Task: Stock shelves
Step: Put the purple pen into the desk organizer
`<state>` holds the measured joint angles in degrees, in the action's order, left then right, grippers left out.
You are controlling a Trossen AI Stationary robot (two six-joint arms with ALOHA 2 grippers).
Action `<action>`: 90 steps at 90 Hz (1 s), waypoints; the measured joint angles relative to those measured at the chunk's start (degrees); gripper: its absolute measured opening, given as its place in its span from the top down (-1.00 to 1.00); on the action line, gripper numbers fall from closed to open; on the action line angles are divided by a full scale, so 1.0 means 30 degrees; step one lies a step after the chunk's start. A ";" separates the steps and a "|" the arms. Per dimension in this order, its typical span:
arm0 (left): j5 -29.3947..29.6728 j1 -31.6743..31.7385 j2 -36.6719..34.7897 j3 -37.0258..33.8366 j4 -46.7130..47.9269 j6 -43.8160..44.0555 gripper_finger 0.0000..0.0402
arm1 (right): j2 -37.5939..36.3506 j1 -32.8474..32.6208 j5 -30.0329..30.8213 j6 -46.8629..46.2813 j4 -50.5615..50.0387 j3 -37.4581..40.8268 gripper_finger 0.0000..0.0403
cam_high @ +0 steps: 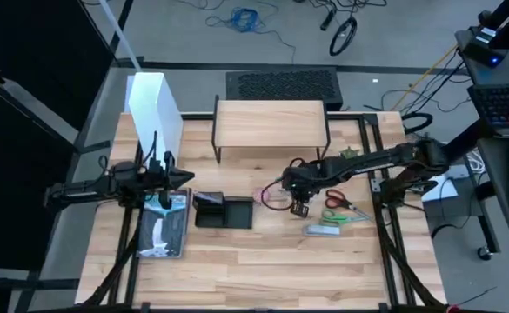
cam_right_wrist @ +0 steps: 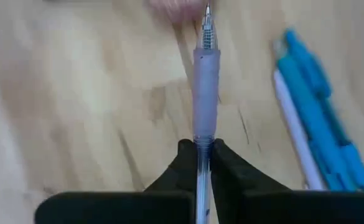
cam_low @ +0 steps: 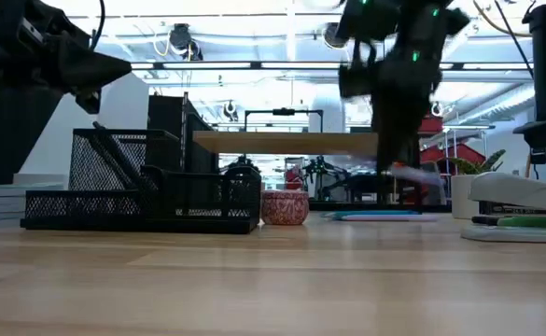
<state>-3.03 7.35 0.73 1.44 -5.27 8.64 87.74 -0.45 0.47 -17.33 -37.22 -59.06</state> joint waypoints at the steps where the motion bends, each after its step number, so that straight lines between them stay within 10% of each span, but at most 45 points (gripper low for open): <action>1: 0.0000 0.0000 0.0000 0.0057 -0.0012 0.0000 0.98 | -0.0126 -0.0004 0.0073 -0.0001 0.0129 0.0001 1.00; 46: -0.0007 0.0000 0.1262 0.1700 0.0040 0.0030 0.23 | -0.1113 0.0811 0.0889 0.3767 1.4386 -0.0048 1.00; 90: -0.0109 0.0000 0.8529 0.5239 -0.2015 -0.0163 0.19 | 0.1708 0.1620 0.0189 0.5558 2.6521 -0.0077 1.00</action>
<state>-3.36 7.35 26.32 17.15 -11.31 8.16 92.86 4.41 1.04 -0.66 42.34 -59.29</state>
